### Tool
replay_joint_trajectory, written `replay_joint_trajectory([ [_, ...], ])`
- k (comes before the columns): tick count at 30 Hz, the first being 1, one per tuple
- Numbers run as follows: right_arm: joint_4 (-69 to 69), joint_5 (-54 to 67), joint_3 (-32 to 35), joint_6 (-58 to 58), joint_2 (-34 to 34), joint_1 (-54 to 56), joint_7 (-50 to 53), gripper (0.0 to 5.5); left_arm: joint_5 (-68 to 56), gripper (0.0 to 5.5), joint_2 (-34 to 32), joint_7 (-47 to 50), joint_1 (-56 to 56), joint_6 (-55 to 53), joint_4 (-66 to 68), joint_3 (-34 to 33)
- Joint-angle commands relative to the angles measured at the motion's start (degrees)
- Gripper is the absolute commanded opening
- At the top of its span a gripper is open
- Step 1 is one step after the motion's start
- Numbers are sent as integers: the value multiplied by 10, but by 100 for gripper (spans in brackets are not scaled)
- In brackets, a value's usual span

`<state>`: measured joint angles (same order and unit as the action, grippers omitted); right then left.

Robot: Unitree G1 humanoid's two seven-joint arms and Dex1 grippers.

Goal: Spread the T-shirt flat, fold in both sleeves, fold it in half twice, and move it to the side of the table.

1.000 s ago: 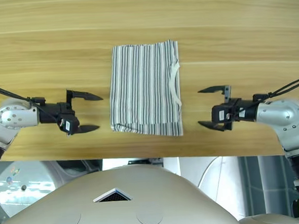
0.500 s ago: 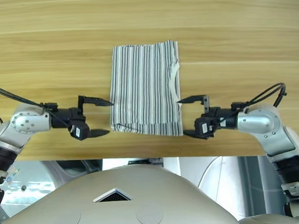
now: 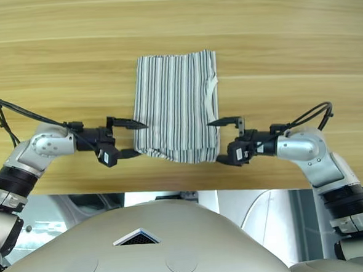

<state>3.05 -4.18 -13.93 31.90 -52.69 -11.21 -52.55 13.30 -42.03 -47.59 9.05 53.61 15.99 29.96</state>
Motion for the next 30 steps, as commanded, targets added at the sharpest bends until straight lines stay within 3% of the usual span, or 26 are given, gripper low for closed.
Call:
replay_joint_trajectory([
  [1, -14, -33, -13, -17, -1, 0, -5, 414, 35, 362, -5, -9, -5, -11, 21, 13],
  [7, -15, -32, -17, -16, -5, 2, -6, 305, 35, 264, -6, -7, -3, -8, 26, 16],
  [20, -11, -22, -20, -4, -10, 1, -13, 43, 37, 263, 1, 0, 1, -5, 33, 20],
  [26, -8, -20, -18, -3, -10, 1, -15, 7, 29, 263, 2, -6, 0, -6, 29, 23],
  [30, -8, -20, -19, -3, -10, 2, -15, 7, 25, 189, 2, -12, 0, -6, 31, 28],
])
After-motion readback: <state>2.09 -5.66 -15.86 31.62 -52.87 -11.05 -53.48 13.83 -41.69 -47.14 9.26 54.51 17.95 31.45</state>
